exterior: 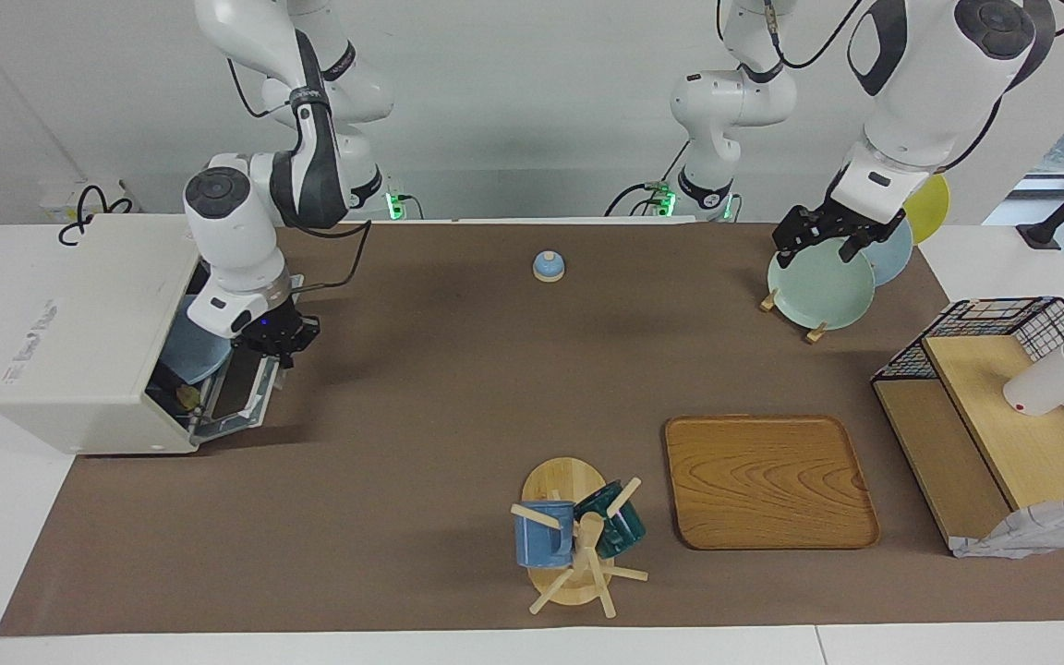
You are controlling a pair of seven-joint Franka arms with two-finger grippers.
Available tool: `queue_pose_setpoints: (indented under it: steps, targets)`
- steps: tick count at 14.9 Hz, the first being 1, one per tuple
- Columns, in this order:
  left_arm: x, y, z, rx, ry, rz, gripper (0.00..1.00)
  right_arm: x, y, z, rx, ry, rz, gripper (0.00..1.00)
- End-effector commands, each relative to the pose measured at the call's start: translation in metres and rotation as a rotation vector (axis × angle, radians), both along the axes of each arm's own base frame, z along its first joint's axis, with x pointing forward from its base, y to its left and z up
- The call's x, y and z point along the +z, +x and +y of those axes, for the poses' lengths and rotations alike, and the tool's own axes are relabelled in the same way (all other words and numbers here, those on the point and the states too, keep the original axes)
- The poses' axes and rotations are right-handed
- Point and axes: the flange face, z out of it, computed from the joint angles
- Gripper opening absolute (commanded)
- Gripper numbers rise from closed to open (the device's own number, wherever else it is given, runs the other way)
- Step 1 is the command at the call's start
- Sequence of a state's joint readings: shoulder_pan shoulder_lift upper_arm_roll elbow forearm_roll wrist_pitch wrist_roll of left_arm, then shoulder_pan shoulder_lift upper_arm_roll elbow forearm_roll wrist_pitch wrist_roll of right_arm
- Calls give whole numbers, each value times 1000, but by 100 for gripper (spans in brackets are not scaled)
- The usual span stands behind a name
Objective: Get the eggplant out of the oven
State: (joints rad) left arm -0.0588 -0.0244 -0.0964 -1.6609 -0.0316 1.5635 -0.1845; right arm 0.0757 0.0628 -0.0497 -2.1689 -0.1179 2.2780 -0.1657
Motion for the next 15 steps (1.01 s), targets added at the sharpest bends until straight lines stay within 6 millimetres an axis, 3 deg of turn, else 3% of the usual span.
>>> queue_pose_setpoints:
  steps: [1, 6, 10, 12, 13, 15]
  targets:
    - [3, -7, 3, 15, -10, -10, 100, -14, 1, -11, -23, -7, -35, 0]
    - [2, -9, 3, 10, -8, 2, 100, -49, 10, -8, -32, 1, -62, 0]
    - [3, -8, 4, 15, -9, -4, 100, -63, 10, -7, -65, 14, -45, 0]
    - [3, -8, 4, 15, -9, -9, 100, -59, 14, 10, -68, 44, -50, 0]
    - [3, -8, 4, 15, -10, -10, 100, -51, 19, 26, -56, 57, -57, 0]
    - [3, -8, 4, 15, -10, -10, 100, -31, 26, 39, -50, 55, -41, 0]
